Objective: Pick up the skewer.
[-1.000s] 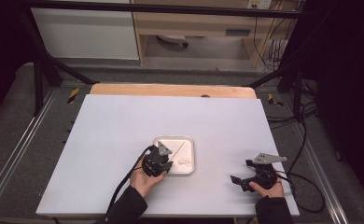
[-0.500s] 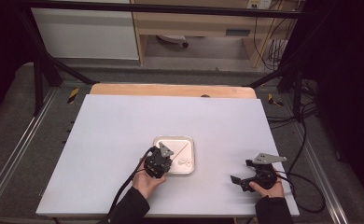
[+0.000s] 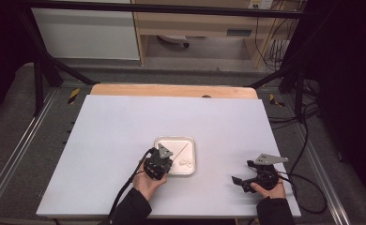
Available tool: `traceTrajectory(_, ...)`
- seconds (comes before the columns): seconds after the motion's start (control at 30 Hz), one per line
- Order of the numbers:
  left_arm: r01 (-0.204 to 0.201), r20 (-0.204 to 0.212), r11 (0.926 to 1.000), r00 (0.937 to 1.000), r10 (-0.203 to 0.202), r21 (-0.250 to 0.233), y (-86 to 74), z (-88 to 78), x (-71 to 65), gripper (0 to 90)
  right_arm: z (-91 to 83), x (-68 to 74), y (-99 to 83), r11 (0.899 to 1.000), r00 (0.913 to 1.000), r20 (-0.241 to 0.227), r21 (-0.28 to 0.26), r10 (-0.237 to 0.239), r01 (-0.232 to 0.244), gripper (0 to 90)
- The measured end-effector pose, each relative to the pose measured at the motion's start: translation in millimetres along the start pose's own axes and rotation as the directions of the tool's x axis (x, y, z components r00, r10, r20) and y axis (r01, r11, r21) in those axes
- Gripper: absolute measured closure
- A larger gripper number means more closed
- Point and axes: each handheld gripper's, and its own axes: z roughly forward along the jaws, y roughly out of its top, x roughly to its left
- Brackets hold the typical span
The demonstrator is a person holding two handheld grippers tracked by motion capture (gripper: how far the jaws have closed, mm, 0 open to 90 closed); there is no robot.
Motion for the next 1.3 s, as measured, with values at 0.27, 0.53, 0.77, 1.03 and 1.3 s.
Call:
traceTrajectory(0.27, 0.013, 0.019, 0.9981, 0.9998, -0.012, -0.061, 1.5, -11.9, 6.9, 88.9, 0.1, 0.1, 0.1, 1.0, 1.0, -0.001, 0.002, -0.001, 0.001, 0.6)
traceTrajectory(0.53, 0.008, 0.048, 0.9974, 0.9989, -0.005, -0.072, 1.1, -20.5, 13.3, 88.9, 0.8, 1.2, 0.8, 1.0, 0.9999, 0.004, 0.004, -0.013, 0.013, 0.6)
traceTrajectory(0.77, -0.027, 0.08, 0.9966, 0.9963, 0.033, -0.077, -0.2, -29.1, 17.4, 88.9, 1.1, 4.2, 3.2, 1.0, 0.9996, 0.007, -0.003, -0.026, 0.027, 0.6)
traceTrajectory(1.03, -0.047, 0.097, 0.9964, 0.9938, 0.054, -0.071, -1.1, -37.3, 22.3, 88.9, 5.0, 12.1, 9.7, 0.998, 0.9976, 0.025, 0.003, -0.064, 0.064, 0.5)
traceTrajectory(1.3, -0.09, 0.131, 0.9945, 0.9867, 0.096, -0.054, -1.8, -44.1, 24.3, 88.9, 11.6, 25.3, 20.0, 0.992, 0.9898, 0.063, 0.027, -0.128, 0.126, 0.5)
